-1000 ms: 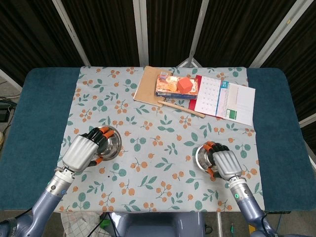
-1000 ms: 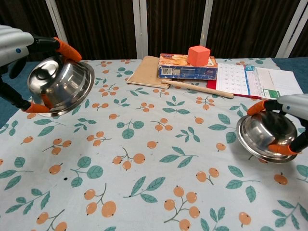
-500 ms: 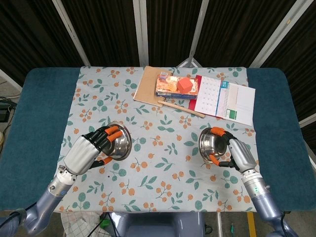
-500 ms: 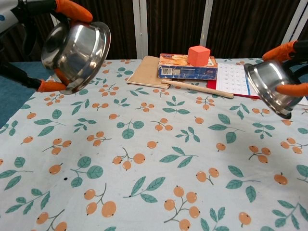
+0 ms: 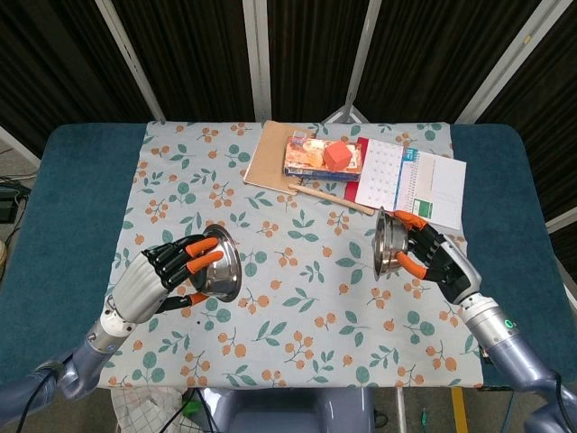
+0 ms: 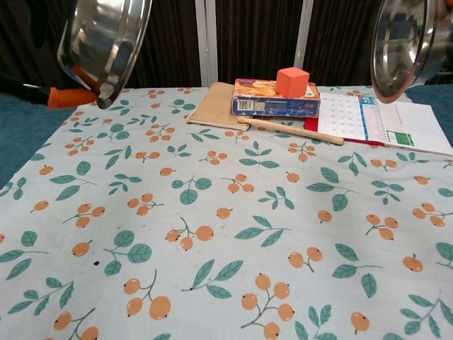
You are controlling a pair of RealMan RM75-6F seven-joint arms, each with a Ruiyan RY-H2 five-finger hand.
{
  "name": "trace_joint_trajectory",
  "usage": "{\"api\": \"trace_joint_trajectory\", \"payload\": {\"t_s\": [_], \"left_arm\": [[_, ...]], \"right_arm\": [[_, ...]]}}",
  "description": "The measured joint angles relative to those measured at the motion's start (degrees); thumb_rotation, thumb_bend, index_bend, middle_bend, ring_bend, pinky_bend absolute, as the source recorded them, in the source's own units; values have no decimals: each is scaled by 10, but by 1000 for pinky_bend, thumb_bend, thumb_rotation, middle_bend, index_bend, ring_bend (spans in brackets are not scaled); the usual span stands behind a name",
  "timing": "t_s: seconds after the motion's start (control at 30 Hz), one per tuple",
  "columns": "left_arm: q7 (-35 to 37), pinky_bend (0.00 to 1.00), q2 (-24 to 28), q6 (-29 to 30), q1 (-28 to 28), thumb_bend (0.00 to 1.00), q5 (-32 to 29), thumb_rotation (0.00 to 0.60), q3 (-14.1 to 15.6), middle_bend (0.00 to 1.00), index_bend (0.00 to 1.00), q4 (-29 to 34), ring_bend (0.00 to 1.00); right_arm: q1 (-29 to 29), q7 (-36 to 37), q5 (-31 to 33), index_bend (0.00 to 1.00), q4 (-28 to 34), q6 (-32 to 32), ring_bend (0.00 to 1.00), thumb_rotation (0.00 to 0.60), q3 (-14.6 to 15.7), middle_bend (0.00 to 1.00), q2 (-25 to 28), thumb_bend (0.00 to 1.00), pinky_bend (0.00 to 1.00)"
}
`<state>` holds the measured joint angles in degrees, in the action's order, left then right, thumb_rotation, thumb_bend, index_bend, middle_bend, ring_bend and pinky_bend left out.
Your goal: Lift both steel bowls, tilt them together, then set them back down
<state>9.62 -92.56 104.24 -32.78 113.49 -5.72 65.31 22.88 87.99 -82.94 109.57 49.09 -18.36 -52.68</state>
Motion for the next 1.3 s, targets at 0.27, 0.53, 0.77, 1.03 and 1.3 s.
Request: {"api": "trace_joint_trajectory", "payload": {"t_s": [0.27,0.53,0.77,1.03,1.3], "left_arm": [[44,650,-40,47,-26,401,23,600,-7,540,425,-64,418],[33,650,-81,54,-67,400,40,600,-19,541,425,-94,418],[24,650,-97,45,-82,401,45,600,-12,541,425,-90,418],[-5,650,-122,31,-104,401,59,600,-5,544,428,-76,418],[-24,650,-128,23,-112,401,60,600,1,545,431,-68,418]], "right_arm": [[30,293,-198,661,-80,17,628,600,33,617,36,391,821],[78,311,-242,660,-53,28,628,600,79,617,55,391,821],[107,252,-183,660,12,-17,628,600,89,617,55,390,821],[132,136,-67,661,60,-56,628,600,76,617,27,390,821],[154,-8,53,660,121,-75,628,600,61,617,1,391,821]]}}
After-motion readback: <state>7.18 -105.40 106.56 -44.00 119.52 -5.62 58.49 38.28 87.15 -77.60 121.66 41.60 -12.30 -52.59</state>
